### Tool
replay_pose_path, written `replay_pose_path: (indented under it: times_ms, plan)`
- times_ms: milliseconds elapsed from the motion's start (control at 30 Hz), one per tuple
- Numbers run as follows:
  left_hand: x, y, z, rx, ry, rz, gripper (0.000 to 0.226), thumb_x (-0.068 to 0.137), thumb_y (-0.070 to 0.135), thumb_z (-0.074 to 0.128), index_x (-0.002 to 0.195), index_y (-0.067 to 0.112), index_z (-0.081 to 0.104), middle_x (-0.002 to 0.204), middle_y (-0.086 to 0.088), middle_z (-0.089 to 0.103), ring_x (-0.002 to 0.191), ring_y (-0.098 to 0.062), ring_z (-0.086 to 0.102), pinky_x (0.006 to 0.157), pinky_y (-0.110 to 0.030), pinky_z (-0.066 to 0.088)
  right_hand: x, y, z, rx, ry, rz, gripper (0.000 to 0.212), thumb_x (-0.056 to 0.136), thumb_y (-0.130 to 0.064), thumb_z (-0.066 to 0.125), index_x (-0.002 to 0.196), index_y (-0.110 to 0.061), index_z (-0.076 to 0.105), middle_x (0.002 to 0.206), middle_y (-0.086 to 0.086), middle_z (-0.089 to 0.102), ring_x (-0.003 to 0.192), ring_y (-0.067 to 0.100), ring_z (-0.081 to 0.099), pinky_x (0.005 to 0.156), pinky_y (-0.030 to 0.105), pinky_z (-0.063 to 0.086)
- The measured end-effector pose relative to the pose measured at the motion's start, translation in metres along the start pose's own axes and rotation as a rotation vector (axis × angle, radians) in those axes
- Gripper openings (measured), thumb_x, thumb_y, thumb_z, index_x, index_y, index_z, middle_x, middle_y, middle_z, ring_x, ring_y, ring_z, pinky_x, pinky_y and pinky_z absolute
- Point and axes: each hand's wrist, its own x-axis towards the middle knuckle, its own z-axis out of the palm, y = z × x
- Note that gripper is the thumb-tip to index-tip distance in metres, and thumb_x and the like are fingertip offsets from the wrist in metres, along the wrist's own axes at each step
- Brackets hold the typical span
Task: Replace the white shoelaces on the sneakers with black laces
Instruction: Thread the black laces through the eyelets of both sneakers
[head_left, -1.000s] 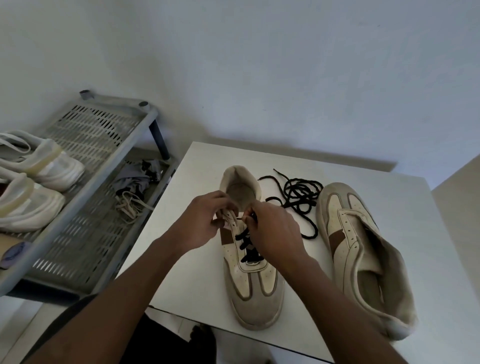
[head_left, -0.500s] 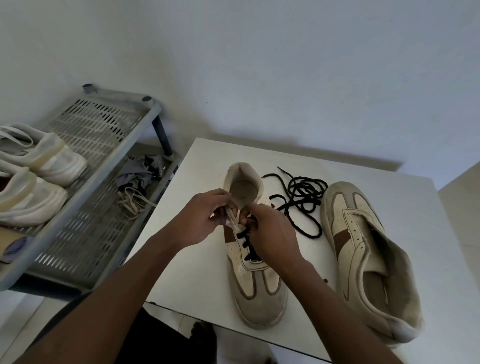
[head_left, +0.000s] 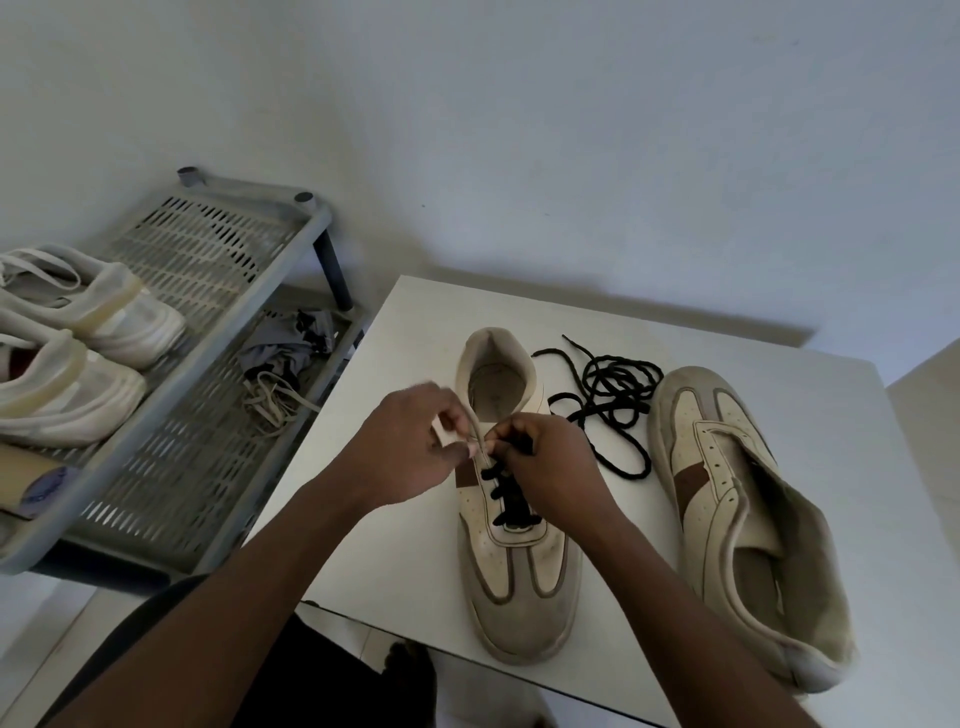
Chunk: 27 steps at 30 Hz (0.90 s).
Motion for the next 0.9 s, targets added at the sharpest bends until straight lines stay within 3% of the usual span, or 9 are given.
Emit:
replay_pose_path:
  times_ms: [133,267,367,433,500,633,733,900]
  plan:
    - [-0.002,0.002,0.003,0.004,-0.090,-0.018,0.013,0.080,0.022,0.076,0.078,0.027,0.064,0.075,0.013,0.065,0.057,-0.005,0.059,0.056,-0.010,0.043,0.000,-0.001,0.001,-0.134,0.013,-0.047,0.016,0.096,-0.014,0.055,0.091,-0.016,0.070,0.082,-0.006,0.065,0.076,0.008,0.061,0.076,0.030,0.054]
    - [0.000,0.000,0.005,0.007,-0.075,-0.046,0.008,0.082,0.018,0.073,0.078,0.019,0.066,0.076,0.006,0.068,0.067,-0.009,0.061,0.063,-0.017,0.045,-0.002,-0.006,-0.006,-0.193,-0.001,-0.076,0.019,0.098,-0.020,0.050,0.098,-0.018,0.069,0.084,-0.006,0.068,0.078,0.010,0.062,0.078,0.038,0.054]
    - [-0.001,-0.001,0.003,-0.011,-0.079,-0.062,0.010,0.085,0.011,0.068,0.079,0.017,0.062,0.078,0.006,0.068,0.076,-0.009,0.063,0.067,-0.015,0.046,-0.003,-0.013,-0.020,-0.476,0.131,-0.262,0.026,0.099,-0.022,0.047,0.117,-0.026,0.065,0.115,-0.010,0.066,0.103,0.013,0.053,0.089,0.035,0.042]
    - [-0.001,0.000,-0.001,-0.110,-0.096,-0.117,0.015,0.086,0.004,0.064,0.077,0.016,0.059,0.079,0.003,0.070,0.077,-0.010,0.067,0.072,-0.019,0.051,-0.001,-0.013,-0.030,-0.581,0.076,-0.301,0.038,0.097,-0.018,0.045,0.130,-0.034,0.055,0.138,-0.019,0.050,0.124,0.014,0.037,0.099,0.038,0.028]
    - [-0.002,0.000,-0.005,-0.230,-0.109,-0.172,0.017,0.086,-0.002,0.060,0.077,0.011,0.058,0.081,-0.002,0.072,0.079,-0.012,0.070,0.076,-0.026,0.056,0.001,-0.007,-0.033,-0.650,-0.031,-0.259,0.041,0.098,-0.019,0.042,0.134,-0.038,0.049,0.144,-0.020,0.043,0.132,0.015,0.029,0.101,0.039,0.022]
    - [-0.003,0.000,-0.009,-0.421,-0.127,-0.299,0.013,0.088,-0.007,0.057,0.079,0.003,0.059,0.081,-0.010,0.074,0.074,-0.017,0.072,0.069,-0.025,0.057,0.002,0.005,-0.031,-0.616,0.005,-0.254,0.030,0.097,-0.019,0.043,0.115,-0.036,0.060,0.134,-0.022,0.049,0.126,0.013,0.032,0.095,0.034,0.020]
    - [-0.001,0.001,-0.012,-0.541,-0.070,-0.406,0.012,0.083,-0.011,0.060,0.077,0.000,0.059,0.078,-0.017,0.073,0.075,-0.022,0.071,0.062,-0.023,0.054,0.005,0.008,-0.033,-0.563,0.028,-0.255,0.031,0.096,-0.013,0.043,0.114,-0.033,0.060,0.127,-0.020,0.054,0.122,0.010,0.035,0.095,0.034,0.020]
    - [0.002,0.002,-0.015,-0.632,0.054,-0.488,0.006,0.081,-0.005,0.062,0.078,0.000,0.062,0.070,-0.015,0.070,0.058,-0.014,0.058,0.060,-0.025,0.049,0.005,0.009,-0.037,-0.530,0.039,-0.258,0.027,0.092,-0.009,0.044,0.099,-0.028,0.062,0.115,-0.018,0.058,0.116,0.009,0.039,0.094,0.032,0.022]
